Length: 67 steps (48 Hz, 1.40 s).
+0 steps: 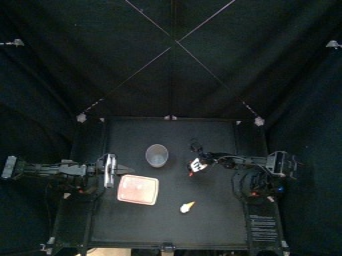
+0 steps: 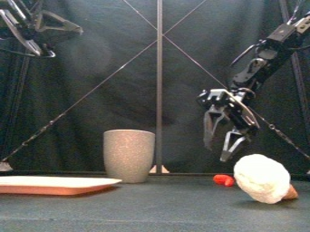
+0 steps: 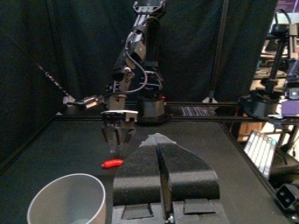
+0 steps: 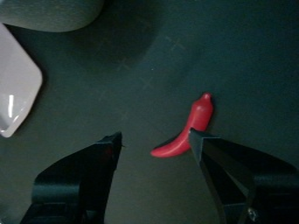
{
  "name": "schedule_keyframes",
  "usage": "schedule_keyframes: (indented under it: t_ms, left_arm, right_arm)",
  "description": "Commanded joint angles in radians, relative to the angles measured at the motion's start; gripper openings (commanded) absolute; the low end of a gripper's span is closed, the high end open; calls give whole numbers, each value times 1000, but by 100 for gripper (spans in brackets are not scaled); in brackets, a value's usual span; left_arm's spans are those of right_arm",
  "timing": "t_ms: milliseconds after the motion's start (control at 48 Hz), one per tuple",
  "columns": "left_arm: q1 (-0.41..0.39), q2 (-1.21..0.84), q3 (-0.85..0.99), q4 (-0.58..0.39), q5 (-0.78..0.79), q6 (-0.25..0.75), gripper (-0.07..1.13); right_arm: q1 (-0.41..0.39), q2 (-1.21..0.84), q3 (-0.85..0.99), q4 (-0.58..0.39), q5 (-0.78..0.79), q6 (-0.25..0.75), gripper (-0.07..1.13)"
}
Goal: Pick the red chile then place it in the grey bowl
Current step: Pick the red chile
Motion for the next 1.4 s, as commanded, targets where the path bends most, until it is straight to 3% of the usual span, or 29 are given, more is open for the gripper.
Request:
schedule_keyframes:
  t_ms: [21,208,417,521,979,1083,1292,1396]
  left_arm:
    - [2,3,-12,2,-5,2,-4]
    - [3,3,-11,2,-5,2,-4]
    - [11,3,-9,2,-5,2,-4]
    - [11,3,-8,2,-5,2,-4]
    - [12,3,-8,3,-5,2,-4]
    - [12,3,-8,3,-5,2,-4]
    - [12,3,-8,3,-5,2,-4]
    - [12,3,-8,2,-5,2,-4]
  right_arm:
    - [0,17,-44,-89,18,66,95]
    - [14,35,-64,-310,120,296,95]
    - [89,40,-78,-575,181,574,95]
    - [120,60,-86,-614,186,655,95]
    - [120,158,-130,-611,216,664,92]
    - [120,158,-133,-612,229,666,83]
    - [123,160,-135,-615,224,663,55]
    - [124,146,-155,-634,212,661,52]
